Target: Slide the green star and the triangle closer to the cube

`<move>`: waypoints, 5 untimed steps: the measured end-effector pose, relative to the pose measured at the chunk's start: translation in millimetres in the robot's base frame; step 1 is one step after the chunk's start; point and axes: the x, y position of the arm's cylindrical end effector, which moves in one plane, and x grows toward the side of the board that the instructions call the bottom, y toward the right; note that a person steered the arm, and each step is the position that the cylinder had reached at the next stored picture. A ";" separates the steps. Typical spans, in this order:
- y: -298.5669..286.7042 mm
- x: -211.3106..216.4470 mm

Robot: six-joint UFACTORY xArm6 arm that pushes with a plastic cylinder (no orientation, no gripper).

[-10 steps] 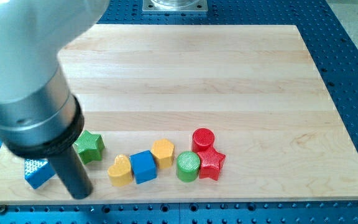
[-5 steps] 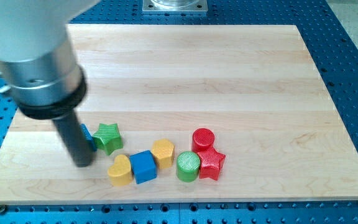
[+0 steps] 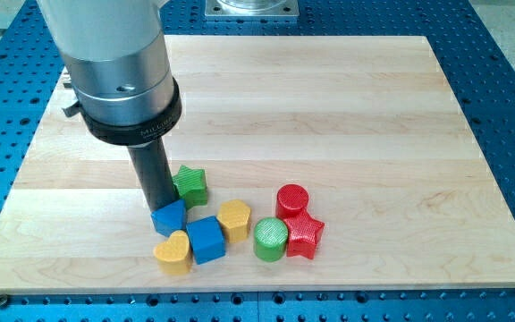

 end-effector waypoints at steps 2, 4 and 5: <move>16.7 -88.7; -10.6 -65.6; 14.2 -44.1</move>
